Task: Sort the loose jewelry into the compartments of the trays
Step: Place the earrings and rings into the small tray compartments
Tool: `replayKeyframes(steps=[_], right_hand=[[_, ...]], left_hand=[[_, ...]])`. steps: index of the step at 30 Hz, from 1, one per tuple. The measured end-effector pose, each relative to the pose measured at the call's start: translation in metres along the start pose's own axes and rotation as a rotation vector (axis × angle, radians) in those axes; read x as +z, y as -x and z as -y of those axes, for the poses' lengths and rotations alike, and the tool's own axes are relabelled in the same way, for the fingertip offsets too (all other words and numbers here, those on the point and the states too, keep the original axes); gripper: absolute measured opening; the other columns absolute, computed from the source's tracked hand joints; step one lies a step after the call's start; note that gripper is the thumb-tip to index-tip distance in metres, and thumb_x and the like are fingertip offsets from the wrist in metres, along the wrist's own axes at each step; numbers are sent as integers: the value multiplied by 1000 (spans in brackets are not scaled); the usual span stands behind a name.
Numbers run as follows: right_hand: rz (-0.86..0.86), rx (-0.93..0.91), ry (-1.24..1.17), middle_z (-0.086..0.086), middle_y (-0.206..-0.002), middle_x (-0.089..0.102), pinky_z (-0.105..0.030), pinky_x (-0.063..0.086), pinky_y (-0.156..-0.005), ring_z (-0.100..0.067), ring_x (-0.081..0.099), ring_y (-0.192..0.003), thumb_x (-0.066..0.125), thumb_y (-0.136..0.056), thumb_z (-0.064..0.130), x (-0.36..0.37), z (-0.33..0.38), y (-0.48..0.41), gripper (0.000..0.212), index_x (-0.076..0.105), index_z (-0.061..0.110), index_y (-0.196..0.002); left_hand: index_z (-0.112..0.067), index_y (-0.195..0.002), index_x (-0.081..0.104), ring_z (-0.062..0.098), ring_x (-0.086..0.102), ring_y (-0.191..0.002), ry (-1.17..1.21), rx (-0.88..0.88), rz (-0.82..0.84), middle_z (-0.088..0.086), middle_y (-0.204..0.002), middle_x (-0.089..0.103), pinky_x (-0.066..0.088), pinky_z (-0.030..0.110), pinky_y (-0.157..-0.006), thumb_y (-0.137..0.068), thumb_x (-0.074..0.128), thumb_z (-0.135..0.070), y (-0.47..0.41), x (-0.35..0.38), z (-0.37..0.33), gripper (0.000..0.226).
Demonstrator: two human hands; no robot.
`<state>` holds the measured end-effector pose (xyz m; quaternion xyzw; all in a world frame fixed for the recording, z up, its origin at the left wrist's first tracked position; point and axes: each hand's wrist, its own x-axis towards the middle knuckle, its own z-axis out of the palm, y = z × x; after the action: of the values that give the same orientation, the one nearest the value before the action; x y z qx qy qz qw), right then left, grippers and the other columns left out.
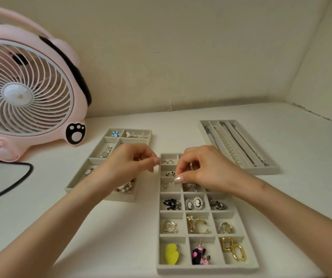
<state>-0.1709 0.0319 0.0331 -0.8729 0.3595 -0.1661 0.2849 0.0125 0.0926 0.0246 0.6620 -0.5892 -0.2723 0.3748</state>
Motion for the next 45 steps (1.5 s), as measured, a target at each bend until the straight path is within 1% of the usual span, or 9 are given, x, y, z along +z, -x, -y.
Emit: replayKeyframes(steps=[5, 11, 17, 22, 27, 32, 37, 40, 45], right_hand=[[37, 24, 52, 2, -79, 65, -35, 50, -75, -14, 57, -74, 76, -76, 26, 5, 4, -2, 8, 71, 23, -71], [95, 66, 149, 10, -69, 61, -18, 36, -60, -1, 50, -62, 76, -76, 20, 9, 8, -6, 11, 71, 25, -68], [42, -1, 392, 11, -69, 56, -16, 34, -54, -4, 50, -65, 69, -77, 19, 14, 14, -5, 9, 69, 26, -71], [-2, -76, 554, 5, -87, 62, -27, 43, -67, -18, 57, -80, 63, -78, 17, 17, 22, -3, 8, 69, 21, -79], [1, -91, 604, 3, -86, 63, -31, 47, -72, -21, 59, -81, 62, -78, 19, 18, 25, -5, 7, 69, 19, -80], [-8, -93, 607, 4, -82, 65, -29, 46, -70, -18, 59, -77, 62, -78, 18, 19, 25, -4, 7, 69, 20, -78], [-10, -94, 573, 7, -80, 65, -21, 40, -61, -12, 58, -75, 63, -78, 19, 16, 22, -4, 7, 69, 23, -75], [-22, -89, 483, 13, -74, 61, -13, 35, -59, -4, 53, -68, 66, -79, 22, 9, 19, -1, 8, 68, 25, -72], [-18, -100, 245, 12, -67, 59, -14, 35, -58, -3, 52, -66, 76, -75, 31, -4, 9, 8, 6, 73, 28, -70]], left_hand=[[-16, -86, 68, -5, 42, -42, 20, 6, -66, -3, -73, 66, 30, 6, -41, -88, 60, -26, -9, -3, -2, 13], [-18, -84, 68, 12, 55, -71, 105, 45, -70, -5, -70, 68, 41, 27, -66, -87, 62, -23, -14, 3, 4, 9], [-22, -80, 68, 3, 55, -65, 145, 67, -80, -9, -66, 67, 40, 23, -64, -87, 62, -23, -17, 4, 15, 8], [-19, -80, 68, 0, 58, -65, 158, 83, -79, -9, -65, 67, 39, 12, -60, -85, 63, -21, -16, 4, 16, 7], [-15, -82, 68, 2, 59, -66, 168, 103, -75, -5, -68, 67, 42, 12, -61, -86, 63, -19, -15, 3, 14, 7], [-14, -83, 68, 9, 61, -71, 169, 115, -65, -4, -69, 68, 45, 21, -68, -85, 63, -19, -11, 2, 11, 7], [-15, -82, 68, 5, 57, -65, 168, 116, -68, -7, -66, 66, 42, 18, -62, -85, 63, -22, -8, 0, 10, 8], [-15, -82, 68, -1, 53, -60, 139, 131, -74, -7, -65, 65, 39, 12, -57, -85, 63, -22, -7, 0, 10, 8], [-19, -81, 66, -2, 51, -55, 38, 170, -87, -10, -63, 64, 37, 9, -54, -85, 63, -20, -6, 0, 11, 6]])
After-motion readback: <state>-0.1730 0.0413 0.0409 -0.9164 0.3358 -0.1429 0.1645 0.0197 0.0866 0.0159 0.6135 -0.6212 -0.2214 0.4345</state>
